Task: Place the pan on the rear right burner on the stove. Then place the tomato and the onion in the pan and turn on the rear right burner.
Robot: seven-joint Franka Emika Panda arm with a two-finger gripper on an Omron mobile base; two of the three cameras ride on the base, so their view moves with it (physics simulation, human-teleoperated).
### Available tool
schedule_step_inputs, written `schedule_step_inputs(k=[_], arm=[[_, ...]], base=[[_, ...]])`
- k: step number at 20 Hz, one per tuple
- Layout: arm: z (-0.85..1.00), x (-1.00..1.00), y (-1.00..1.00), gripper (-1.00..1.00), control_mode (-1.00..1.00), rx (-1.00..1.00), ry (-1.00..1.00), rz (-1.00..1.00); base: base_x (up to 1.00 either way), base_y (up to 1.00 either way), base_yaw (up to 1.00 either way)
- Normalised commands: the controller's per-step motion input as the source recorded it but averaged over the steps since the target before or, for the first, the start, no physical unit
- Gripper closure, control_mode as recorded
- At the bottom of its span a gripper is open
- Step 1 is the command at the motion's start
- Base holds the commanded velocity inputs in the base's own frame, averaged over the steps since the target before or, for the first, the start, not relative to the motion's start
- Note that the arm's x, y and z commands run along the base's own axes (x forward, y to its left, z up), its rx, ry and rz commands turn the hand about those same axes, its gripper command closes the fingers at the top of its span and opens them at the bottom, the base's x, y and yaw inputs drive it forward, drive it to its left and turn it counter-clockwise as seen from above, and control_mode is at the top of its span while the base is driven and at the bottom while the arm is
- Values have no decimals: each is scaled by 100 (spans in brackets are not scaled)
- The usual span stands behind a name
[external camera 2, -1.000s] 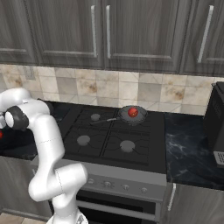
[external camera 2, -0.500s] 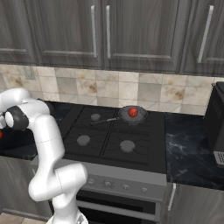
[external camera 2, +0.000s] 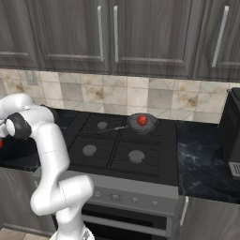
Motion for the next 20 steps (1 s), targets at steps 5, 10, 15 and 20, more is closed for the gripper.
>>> schedule_step_inputs(k=[5, 10, 15, 20], arm=[[-6, -6, -10, -100, -100, 0, 0, 0], [-24, -8, 0, -100, -100, 0, 0, 0], [-25, 0, 0, -100, -100, 0, 0, 0], [-16, 7, 0, -100, -100, 0, 0, 0]], base=[[0, 0, 0], [0, 0, 0], [0, 0, 0], [0, 0, 0]])
